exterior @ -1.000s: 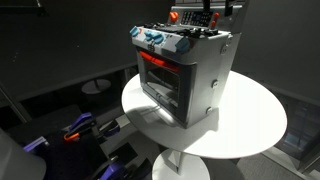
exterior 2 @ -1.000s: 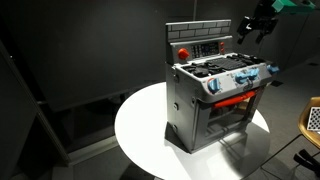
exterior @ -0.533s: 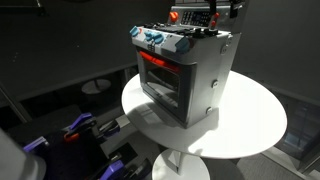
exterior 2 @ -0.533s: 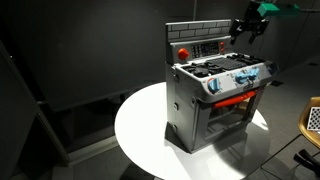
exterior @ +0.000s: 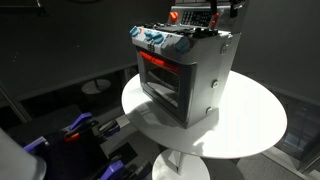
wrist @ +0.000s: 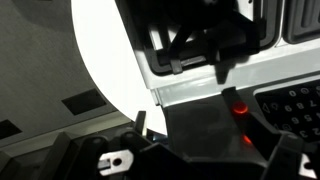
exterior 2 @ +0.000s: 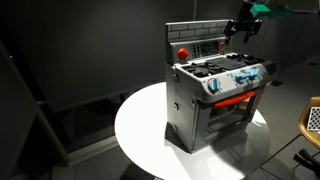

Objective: Push the top right orange button on the cooker

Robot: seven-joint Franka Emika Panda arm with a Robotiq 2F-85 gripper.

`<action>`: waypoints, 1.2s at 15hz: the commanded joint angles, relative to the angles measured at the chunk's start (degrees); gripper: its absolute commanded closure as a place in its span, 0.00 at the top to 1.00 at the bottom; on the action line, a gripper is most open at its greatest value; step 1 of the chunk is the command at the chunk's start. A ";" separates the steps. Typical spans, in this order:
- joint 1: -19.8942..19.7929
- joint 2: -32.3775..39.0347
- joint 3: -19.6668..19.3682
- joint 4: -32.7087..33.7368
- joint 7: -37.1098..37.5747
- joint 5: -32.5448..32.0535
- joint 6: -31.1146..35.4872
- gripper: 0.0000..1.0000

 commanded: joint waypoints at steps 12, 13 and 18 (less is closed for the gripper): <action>1.31 4.79 -0.69 5.23 4.45 -2.74 1.23 1.00; 1.17 4.21 -0.63 5.03 3.67 -2.33 -0.06 1.00; 0.60 1.05 -0.38 3.04 0.30 -1.31 -5.61 1.00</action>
